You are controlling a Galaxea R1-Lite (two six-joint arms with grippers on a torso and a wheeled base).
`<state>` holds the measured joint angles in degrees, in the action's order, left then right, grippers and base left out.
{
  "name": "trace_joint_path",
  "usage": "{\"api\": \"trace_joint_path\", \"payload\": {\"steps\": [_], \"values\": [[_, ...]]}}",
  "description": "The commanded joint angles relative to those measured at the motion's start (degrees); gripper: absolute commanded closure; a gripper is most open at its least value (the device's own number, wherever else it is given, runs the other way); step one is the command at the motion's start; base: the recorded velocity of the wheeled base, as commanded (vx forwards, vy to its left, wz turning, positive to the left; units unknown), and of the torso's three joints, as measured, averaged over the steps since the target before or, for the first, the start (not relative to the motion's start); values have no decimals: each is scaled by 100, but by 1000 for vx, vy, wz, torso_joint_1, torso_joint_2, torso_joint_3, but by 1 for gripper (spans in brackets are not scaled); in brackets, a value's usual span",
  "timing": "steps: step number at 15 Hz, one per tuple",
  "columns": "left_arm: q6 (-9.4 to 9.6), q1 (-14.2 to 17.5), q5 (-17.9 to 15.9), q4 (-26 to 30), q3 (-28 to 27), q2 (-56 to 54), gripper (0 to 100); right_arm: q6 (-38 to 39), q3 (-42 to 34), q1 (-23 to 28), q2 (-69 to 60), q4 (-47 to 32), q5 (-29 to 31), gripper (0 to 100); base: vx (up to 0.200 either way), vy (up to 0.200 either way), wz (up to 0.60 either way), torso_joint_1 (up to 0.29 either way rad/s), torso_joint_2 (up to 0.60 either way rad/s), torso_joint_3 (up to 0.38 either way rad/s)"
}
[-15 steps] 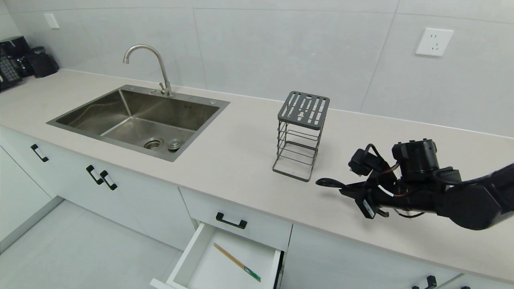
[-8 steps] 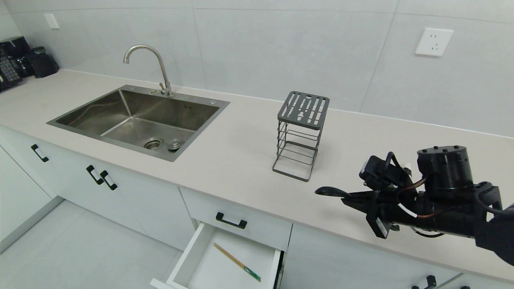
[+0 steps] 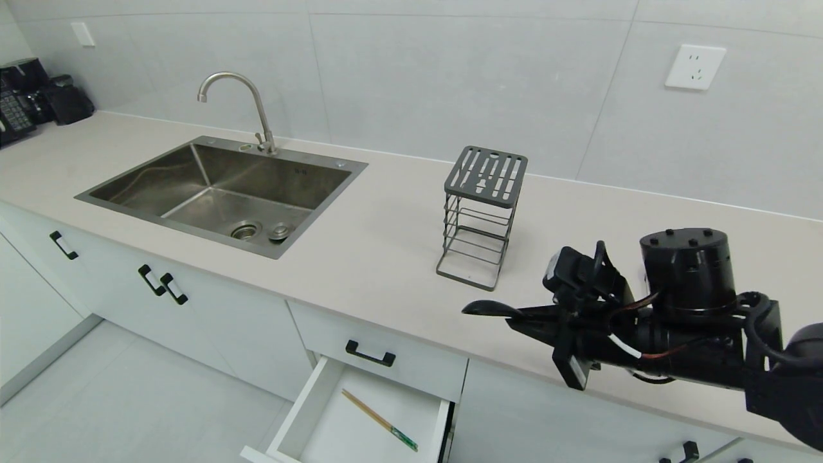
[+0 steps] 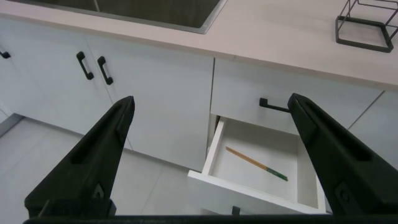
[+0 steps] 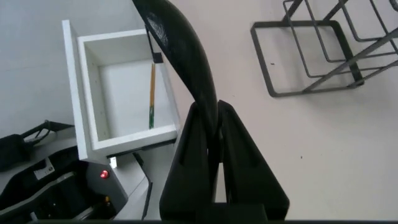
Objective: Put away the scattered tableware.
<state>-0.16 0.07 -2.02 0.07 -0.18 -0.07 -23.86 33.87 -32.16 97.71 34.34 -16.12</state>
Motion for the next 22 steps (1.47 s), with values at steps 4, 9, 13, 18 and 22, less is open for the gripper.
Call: {"api": "trace_joint_path", "payload": {"steps": [4, 9, 13, 18, 22], "values": [[-2, 1, 0, 1, 1, 7, 0, 496, 32, -906, 55, 257, 3, 100, 0, 0, 0, 0, 0, 0], [-2, 1, 0, 1, 1, 7, 0, 1410, 182, -1627, 91, 556, 12, 100, 0, 0, 0, 0, 0, 0], [-2, 1, 0, 1, 1, 7, 0, 1727, 340, -1811, 275, 670, 30, 100, 0, 0, 0, 0, 0, 0], [-2, 1, 0, 1, 1, 7, 0, 1691, 1351, -2198, 1005, 741, 126, 100, 0, 0, 0, 0, 0, 0], [-2, 1, 0, 1, 1, 7, 0, 1770, 1632, -2462, 1725, 741, 302, 100, 0, 0, 0, 0, 0, 0]]}}
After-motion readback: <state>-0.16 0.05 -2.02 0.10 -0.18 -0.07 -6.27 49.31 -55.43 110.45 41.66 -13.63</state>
